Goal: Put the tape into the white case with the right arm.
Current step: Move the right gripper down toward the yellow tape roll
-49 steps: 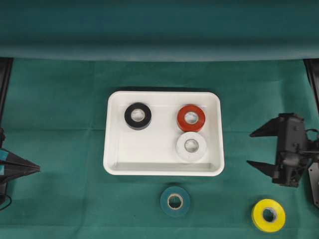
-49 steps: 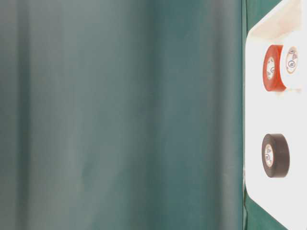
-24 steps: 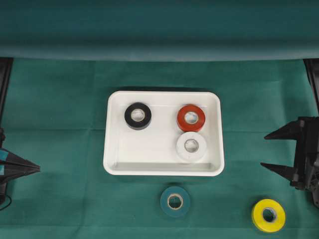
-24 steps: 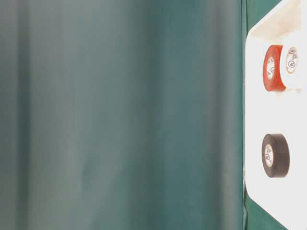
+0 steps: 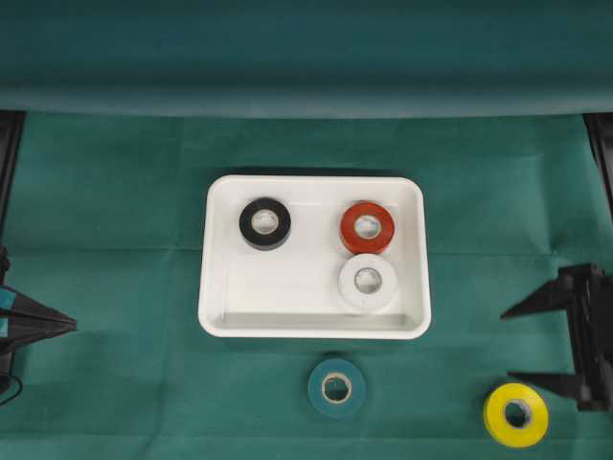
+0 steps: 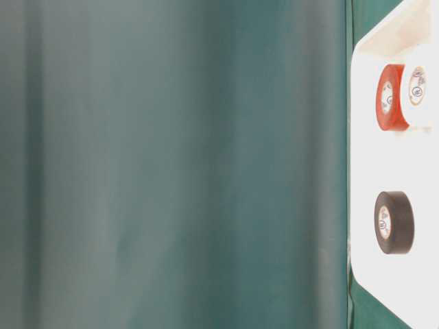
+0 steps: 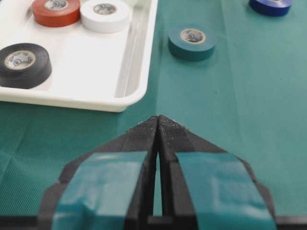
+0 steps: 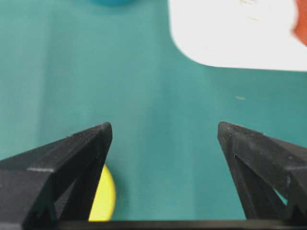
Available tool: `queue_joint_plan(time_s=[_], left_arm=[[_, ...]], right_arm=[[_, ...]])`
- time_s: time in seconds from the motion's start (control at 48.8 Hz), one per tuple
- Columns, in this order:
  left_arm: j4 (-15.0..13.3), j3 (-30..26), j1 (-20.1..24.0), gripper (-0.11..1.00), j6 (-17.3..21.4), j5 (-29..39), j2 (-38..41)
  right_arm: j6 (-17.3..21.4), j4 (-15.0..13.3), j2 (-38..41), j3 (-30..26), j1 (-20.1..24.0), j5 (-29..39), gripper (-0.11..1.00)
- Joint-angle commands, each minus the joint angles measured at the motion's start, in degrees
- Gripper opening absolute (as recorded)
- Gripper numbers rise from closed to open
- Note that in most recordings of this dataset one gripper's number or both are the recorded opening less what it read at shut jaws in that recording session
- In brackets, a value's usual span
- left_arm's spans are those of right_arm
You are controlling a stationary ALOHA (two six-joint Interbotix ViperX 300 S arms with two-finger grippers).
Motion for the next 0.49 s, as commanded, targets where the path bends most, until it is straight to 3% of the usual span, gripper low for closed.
queue_joint_plan(time_s=[0.0, 0.164, 0.472], left_arm=[[-0.1, -0.6, 0.1, 0.0, 0.1, -0.6, 0.5], [-0.1, -0.6, 0.1, 0.0, 0.0, -0.6, 0.5], [-0.1, -0.6, 0.1, 0.0, 0.0, -0.6, 0.5]], right_arm=[[0.1, 0.2, 0.2, -0.7, 3.0, -0.2, 0.64], [0.1, 0.2, 0.1, -0.7, 5.5, -0.2, 0.63], [0.1, 0.4, 0.9, -0.8, 5.7, -0.2, 0.63]])
